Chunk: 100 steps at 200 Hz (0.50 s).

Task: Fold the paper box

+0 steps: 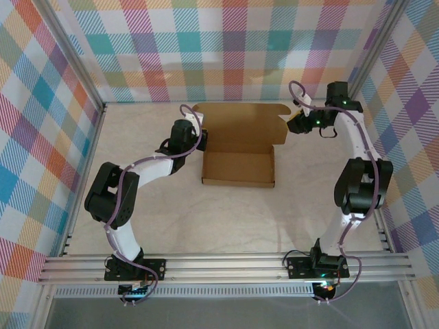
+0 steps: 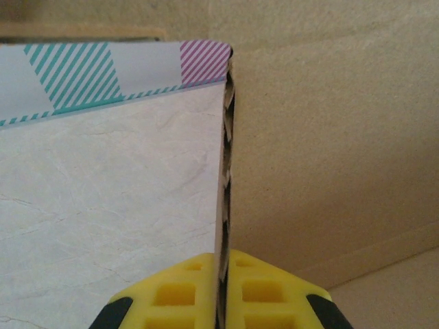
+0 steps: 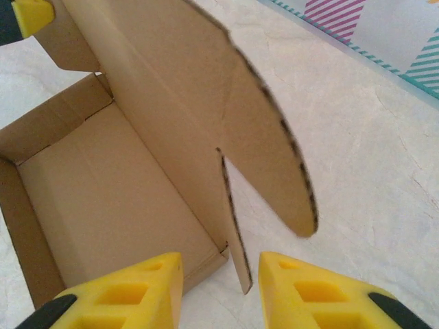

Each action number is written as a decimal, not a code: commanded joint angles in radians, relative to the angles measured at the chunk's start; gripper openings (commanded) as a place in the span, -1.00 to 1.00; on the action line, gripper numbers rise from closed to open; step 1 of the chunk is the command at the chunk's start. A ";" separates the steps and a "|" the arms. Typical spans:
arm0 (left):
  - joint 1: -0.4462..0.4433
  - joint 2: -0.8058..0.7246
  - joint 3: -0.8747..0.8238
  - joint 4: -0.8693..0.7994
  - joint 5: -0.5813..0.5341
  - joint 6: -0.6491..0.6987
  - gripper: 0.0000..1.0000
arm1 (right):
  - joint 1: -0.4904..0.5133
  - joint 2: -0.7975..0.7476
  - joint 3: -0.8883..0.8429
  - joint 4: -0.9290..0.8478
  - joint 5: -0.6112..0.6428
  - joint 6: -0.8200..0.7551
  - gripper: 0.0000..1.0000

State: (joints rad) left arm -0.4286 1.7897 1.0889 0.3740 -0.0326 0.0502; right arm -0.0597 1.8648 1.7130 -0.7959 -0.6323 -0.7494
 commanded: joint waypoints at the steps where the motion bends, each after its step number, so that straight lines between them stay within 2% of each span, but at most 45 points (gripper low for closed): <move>1: 0.010 0.006 -0.020 -0.038 0.037 0.016 -1.00 | 0.022 0.039 0.061 -0.020 -0.015 -0.038 -0.30; 42: 0.010 0.005 -0.020 -0.040 0.039 0.018 -1.00 | 0.041 0.091 0.115 -0.057 -0.019 -0.049 -0.30; 69: 0.010 0.005 -0.018 -0.043 0.043 0.017 -1.00 | 0.045 0.112 0.145 -0.095 -0.018 -0.060 -0.43; 93: 0.010 0.004 -0.020 -0.043 0.041 0.018 -1.00 | 0.047 0.124 0.168 -0.133 -0.014 -0.077 -0.84; 100: 0.011 0.004 -0.020 -0.043 0.042 0.018 -1.00 | 0.048 0.128 0.175 -0.150 -0.012 -0.082 -0.89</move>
State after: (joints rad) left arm -0.4263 1.7897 1.0889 0.3733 -0.0185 0.0502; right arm -0.0254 1.9720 1.8420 -0.8623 -0.6109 -0.7925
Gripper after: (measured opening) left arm 0.048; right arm 0.114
